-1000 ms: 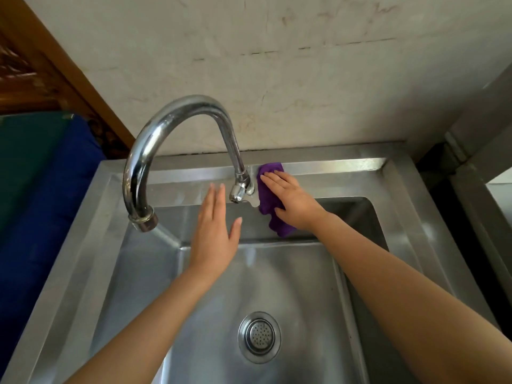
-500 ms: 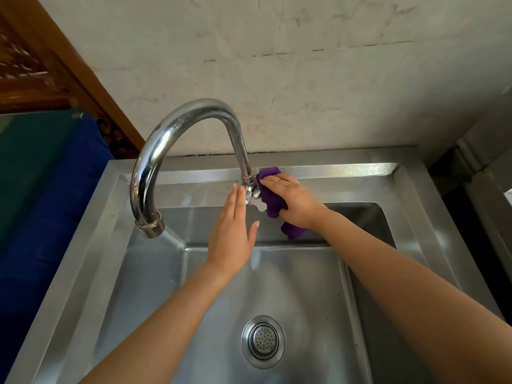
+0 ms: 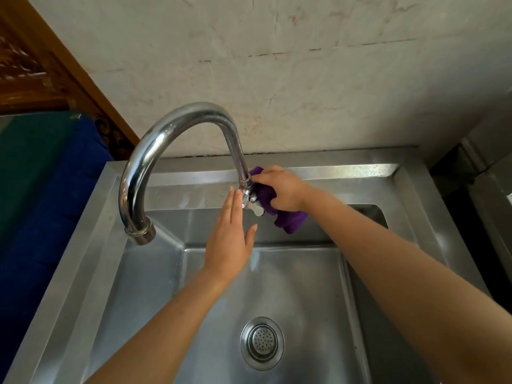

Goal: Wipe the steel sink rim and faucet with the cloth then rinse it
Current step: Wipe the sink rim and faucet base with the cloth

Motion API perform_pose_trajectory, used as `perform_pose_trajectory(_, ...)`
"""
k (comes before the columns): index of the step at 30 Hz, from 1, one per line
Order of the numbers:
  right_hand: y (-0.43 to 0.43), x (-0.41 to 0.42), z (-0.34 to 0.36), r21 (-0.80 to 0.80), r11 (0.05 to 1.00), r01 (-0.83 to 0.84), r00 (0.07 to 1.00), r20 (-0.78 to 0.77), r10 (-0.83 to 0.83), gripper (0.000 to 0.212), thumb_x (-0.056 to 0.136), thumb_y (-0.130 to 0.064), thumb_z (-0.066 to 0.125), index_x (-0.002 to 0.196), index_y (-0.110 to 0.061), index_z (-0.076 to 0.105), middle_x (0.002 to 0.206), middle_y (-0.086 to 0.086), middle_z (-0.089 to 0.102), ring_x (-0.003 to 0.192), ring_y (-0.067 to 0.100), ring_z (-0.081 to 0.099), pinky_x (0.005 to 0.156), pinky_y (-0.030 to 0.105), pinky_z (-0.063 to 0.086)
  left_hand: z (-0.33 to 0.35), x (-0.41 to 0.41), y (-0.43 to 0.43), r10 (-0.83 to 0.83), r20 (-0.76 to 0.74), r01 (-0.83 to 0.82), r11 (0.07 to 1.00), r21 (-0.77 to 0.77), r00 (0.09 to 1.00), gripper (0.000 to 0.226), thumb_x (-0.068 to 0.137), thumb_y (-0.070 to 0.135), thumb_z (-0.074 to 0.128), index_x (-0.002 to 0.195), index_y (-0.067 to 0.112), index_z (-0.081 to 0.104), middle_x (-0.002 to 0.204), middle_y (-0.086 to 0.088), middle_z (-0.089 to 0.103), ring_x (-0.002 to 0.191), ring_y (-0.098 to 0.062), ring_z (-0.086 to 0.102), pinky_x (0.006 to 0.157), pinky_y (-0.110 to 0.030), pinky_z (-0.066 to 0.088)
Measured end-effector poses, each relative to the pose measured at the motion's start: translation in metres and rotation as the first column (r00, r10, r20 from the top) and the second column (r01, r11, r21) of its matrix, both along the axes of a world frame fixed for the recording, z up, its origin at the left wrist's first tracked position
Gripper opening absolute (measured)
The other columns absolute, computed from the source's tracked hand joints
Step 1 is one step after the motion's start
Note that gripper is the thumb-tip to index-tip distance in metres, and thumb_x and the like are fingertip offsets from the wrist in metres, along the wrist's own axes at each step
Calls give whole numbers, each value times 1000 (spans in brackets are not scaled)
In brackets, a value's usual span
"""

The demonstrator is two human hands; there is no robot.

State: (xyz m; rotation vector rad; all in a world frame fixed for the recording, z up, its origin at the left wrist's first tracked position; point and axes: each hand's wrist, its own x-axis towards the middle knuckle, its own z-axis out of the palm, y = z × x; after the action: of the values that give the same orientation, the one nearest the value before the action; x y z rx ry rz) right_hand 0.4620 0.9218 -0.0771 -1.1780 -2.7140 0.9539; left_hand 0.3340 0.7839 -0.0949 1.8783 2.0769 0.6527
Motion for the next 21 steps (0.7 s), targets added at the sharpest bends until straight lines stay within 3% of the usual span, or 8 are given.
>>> perform_pose_trajectory(4, -29, 23, -15, 19, 988, 151, 982, -119, -148, 71, 74, 2, 55, 139, -21, 41, 138, 12, 42, 132, 23, 33, 101, 17, 26, 0, -1, -1, -9, -8, 9, 1000, -8, 1000, 74, 92, 27, 51, 149, 15, 6, 159, 0, 2, 144, -17, 19, 106, -35, 38)
perform_pose_trajectory(8, -54, 27, -24, 112, 959, 259, 948, -221, -230, 71, 73, 9, 53, 139, -14, 40, 136, 8, 50, 132, 22, 31, 105, 21, 29, -2, 1, 0, -29, -12, 29, 1000, -3, 999, 76, 91, 27, 52, 149, 14, 4, 159, -1, 0, 145, -16, 15, 106, -30, 34)
perform_pose_trajectory(12, -74, 7, -32, 95, 926, 364, 890, -327, -317, 70, 68, 12, 53, 134, -10, 46, 133, 10, 51, 131, 23, 35, 111, 27, 29, -1, -8, -2, -81, 3, 81, 996, -21, 997, 79, 91, 28, 52, 149, 16, 0, 159, 1, -3, 146, -12, 7, 110, -26, 25)
perform_pose_trajectory(16, -103, -11, -44, 72, 880, 470, 814, -421, -400, 70, 66, 11, 50, 132, -9, 47, 133, 4, 54, 128, 16, 31, 107, 12, 19, -1, -37, -15, -69, -31, 67, 995, -78, 997, 76, 93, 31, 48, 148, 16, -2, 158, 3, -7, 142, -4, -7, 116, -23, 8)
perform_pose_trajectory(19, -130, -30, -52, -3, 874, 486, 776, -459, -433, 69, 68, 10, 53, 133, -9, 47, 134, 5, 53, 127, 12, 27, 111, 19, 22, -1, -73, -30, 9, -122, -26, 990, -137, 993, 72, 94, 35, 44, 149, 17, 1, 159, -2, -3, 146, -16, 7, 117, -38, 21)
perform_pose_trajectory(21, -147, -47, -56, -50, 897, 439, 784, -467, -409, 69, 68, 9, 54, 134, -10, 46, 136, 6, 52, 128, 10, 27, 111, 14, 18, -1, -98, -39, 75, -217, -108, 983, -146, 973, 70, 94, 39, 41, 149, 18, 3, 159, -6, 2, 145, -23, 13, 116, -42, 25)
